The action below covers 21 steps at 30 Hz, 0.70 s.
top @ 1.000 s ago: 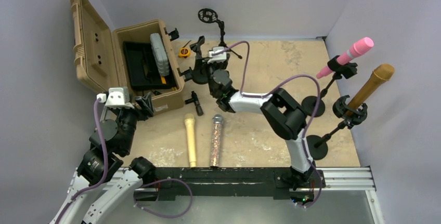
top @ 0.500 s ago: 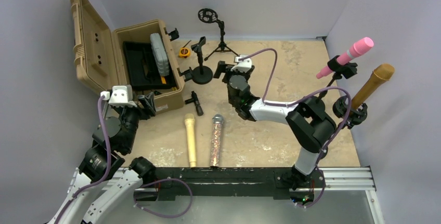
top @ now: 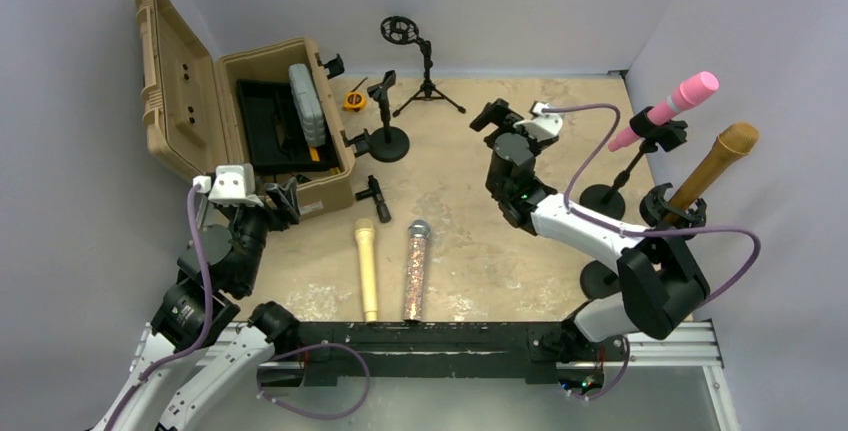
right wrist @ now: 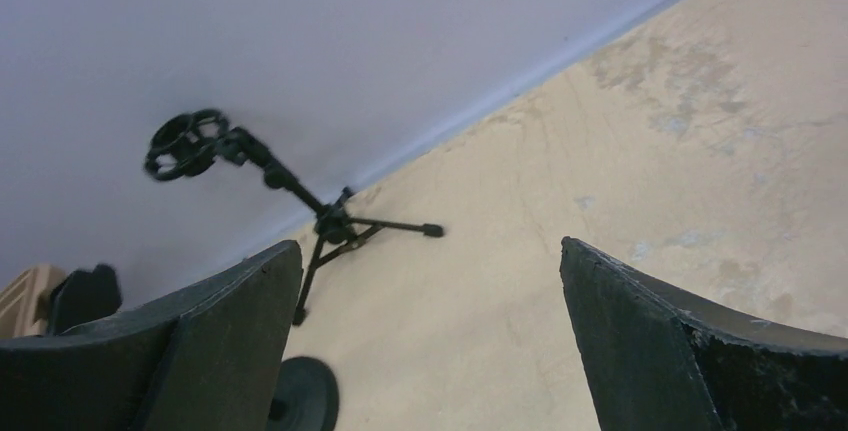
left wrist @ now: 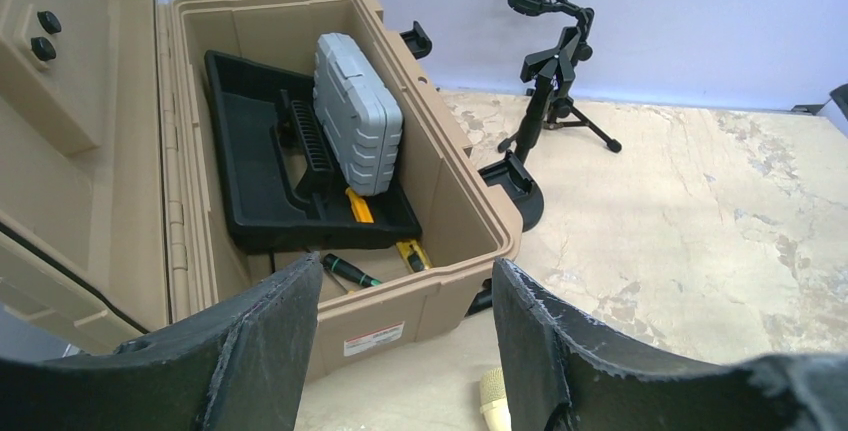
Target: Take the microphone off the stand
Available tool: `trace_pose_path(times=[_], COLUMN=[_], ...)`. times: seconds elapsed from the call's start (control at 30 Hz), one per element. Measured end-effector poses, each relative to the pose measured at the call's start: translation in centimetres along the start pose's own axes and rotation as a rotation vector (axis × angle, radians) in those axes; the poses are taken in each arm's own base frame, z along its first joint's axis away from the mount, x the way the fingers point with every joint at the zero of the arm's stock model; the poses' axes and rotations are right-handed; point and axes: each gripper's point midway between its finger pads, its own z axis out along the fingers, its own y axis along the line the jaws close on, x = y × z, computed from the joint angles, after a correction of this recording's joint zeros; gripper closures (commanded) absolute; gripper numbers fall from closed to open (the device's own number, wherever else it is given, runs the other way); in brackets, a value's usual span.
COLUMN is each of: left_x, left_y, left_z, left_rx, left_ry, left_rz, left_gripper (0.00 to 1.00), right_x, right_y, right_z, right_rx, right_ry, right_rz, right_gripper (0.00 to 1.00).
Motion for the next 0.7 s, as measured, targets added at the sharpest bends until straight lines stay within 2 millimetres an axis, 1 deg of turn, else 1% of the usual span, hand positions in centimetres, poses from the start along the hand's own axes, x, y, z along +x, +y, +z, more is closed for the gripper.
trace_pose_path(times=[0.07,0.17,0.2,0.23,0.3,0.37,0.43,0.53,0.63,0.67,0.7], left_x=[0.0,-0.1,-0.1,-0.1,-0.1,-0.2,-0.1,-0.1,-0.1,-0.1,0.0], left_y=[0.0,0.0,-0.1,-0.1,-0.1,-0.1,-0.1,-0.1,-0.1,-0.1,-0.2], left_z=[0.0,-0.1,-0.1,-0.2,-0.2,-0.2,-0.2,-0.2,-0.3,-0.3,-0.3], left_rx=[0.001,0.004,0.007,0.008,0.009,0.011,0.012,0.013,0.013,0.014,0.016], left_ry=[-0.001,-0.005,-0.005,-0.006,-0.006,-0.007,-0.007,-0.007,-0.005,-0.004,-0.003], left_rz=[-0.001,-0.008,-0.011,-0.012,-0.013,-0.013,-0.014,-0.014,-0.015,-0.016,-0.019], left_gripper=[0.39,0.39,0.39,0.39,0.39,0.39,0.39,0.39,0.39,0.39,0.39], right_x=[-0.5,-0.2,-0.3,-0.6,-2.1,-4.7,-7.7,-13.0,-17.2,-18.4,-19.3], right_y=[-1.5,-3.9,-4.3,-4.8,-5.2,-5.3,-5.2,-4.9,-5.2,-5.4,-5.9], right_z=[0.3,0.4,0.4,0.2,0.0,-0.2,-0.3,-0.2,-0.4,-0.6,-0.7], right_rx=[0.059,0.13,0.142,0.156,0.167,0.172,0.18,0.197,0.229,0.237,0.256], right_ry=[-0.011,-0.002,-0.001,-0.001,-0.017,-0.054,-0.1,-0.182,-0.248,-0.264,-0.283], right_rz=[0.021,0.004,-0.002,-0.011,0.001,0.03,0.06,0.117,0.154,0.161,0.164], right_gripper=[0.01,0.01,0.01,0.01,0.01,0.01,0.01,0.01,0.01,0.01,0.01])
